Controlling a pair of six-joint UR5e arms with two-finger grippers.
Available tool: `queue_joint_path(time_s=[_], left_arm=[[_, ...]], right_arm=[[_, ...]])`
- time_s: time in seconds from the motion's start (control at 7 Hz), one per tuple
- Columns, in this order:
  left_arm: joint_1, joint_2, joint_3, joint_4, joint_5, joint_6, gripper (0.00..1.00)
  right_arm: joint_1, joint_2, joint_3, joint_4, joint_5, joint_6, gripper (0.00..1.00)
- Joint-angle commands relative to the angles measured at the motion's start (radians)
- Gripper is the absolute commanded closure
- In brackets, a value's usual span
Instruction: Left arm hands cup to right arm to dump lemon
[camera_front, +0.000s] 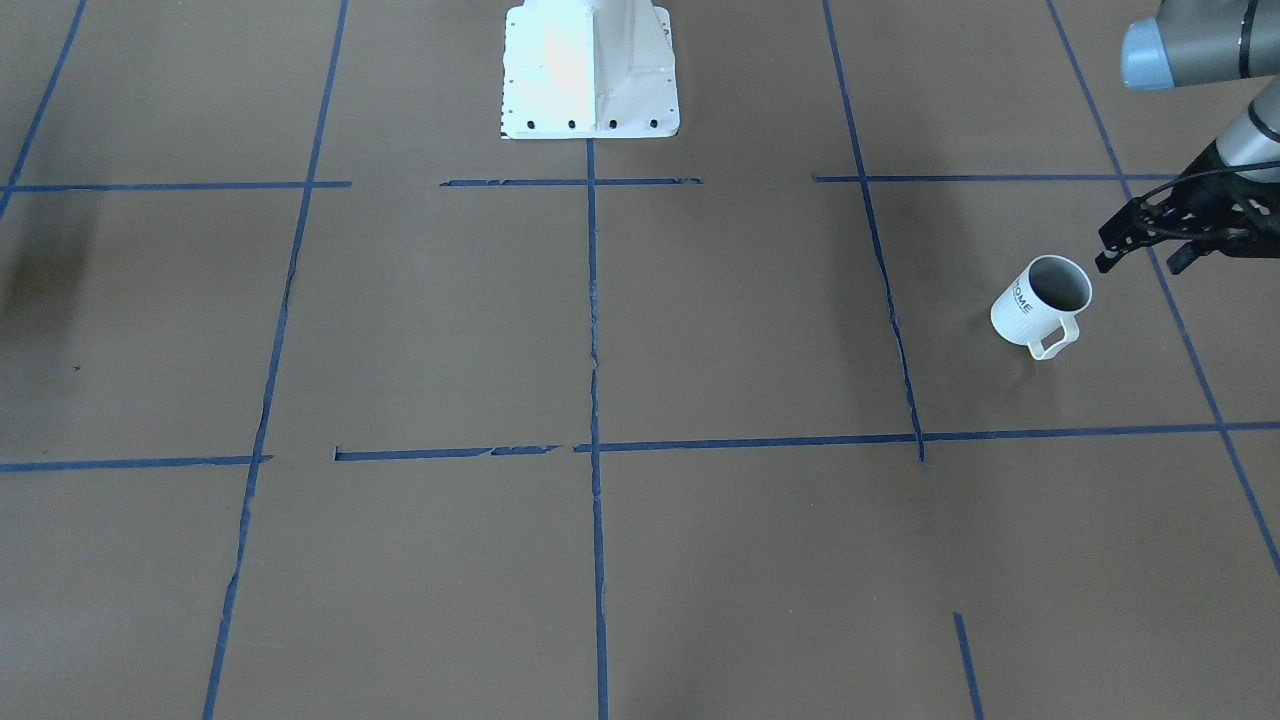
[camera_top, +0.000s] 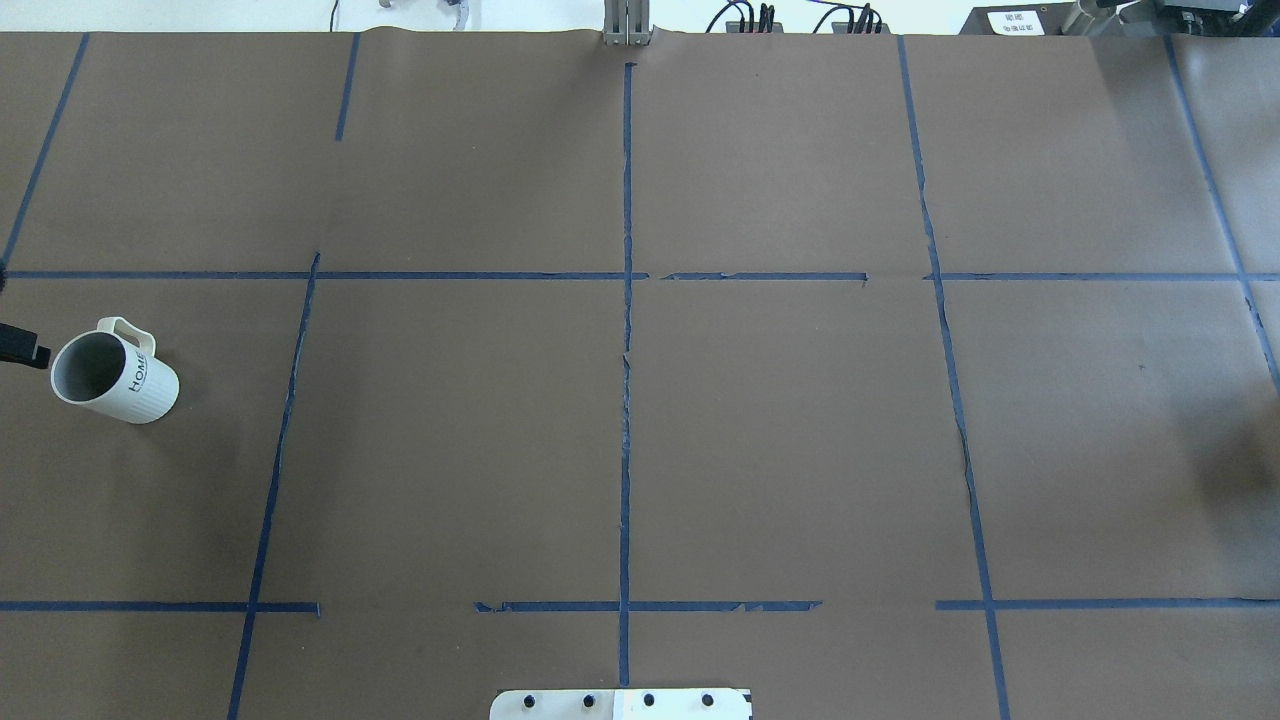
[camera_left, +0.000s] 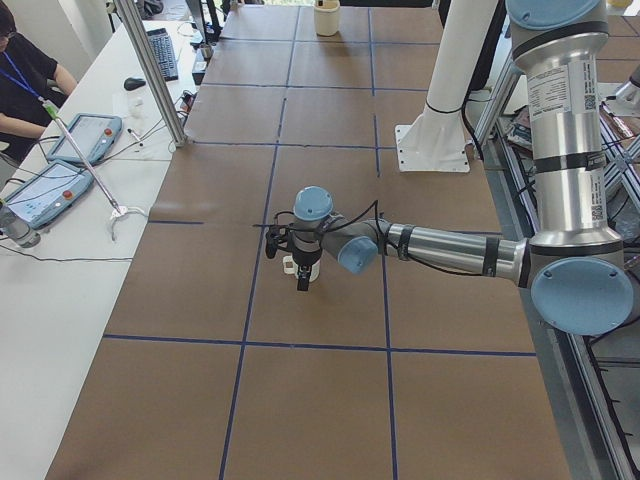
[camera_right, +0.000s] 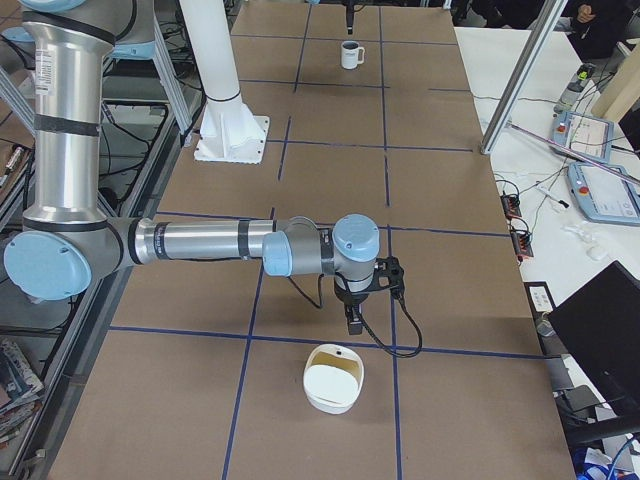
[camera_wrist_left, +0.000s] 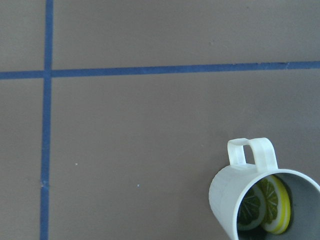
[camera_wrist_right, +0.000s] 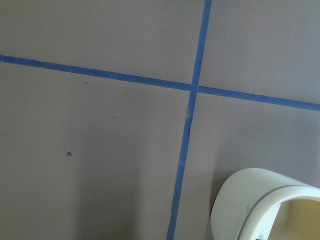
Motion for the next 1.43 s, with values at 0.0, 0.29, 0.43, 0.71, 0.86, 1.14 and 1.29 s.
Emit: queue_joint_path(time_s=[0.0, 0.29, 0.43, 0.71, 0.86, 1.14, 1.29], left_arm=[[0.045, -0.028, 0.039, -0.009, 0.023, -0.049, 0.00], [0.056, -0.039, 0.032, -0.012, 0.020, -0.067, 0.27], [0.056, -0.039, 0.032, -0.009, 0.017, -0.087, 0.91], [0.056, -0.042, 0.032, -0.009, 0.020, -0.087, 0.93], [0.057, -0.042, 0.026, -0.006, 0.019, -0.087, 0.97], [0.046, -0.028, -0.017, 0.003, 0.007, -0.081, 1.00], [0.021, -0.032, -0.037, 0.050, -0.015, -0.080, 1.00]], right_arm=[[0.001, -0.001, 0.000, 0.000, 0.000, 0.000, 0.00], [-0.001, 0.001, 0.000, 0.000, 0.000, 0.000, 0.00], [0.001, 0.000, 0.000, 0.000, 0.000, 0.000, 0.00], [0.001, -0.001, -0.002, 0.000, -0.002, 0.000, 0.00], [0.001, -0.001, -0.002, 0.000, -0.002, 0.000, 0.00], [0.001, 0.001, 0.000, 0.000, -0.002, -0.006, 0.00], [0.001, 0.001, 0.001, 0.000, -0.002, -0.005, 0.00]])
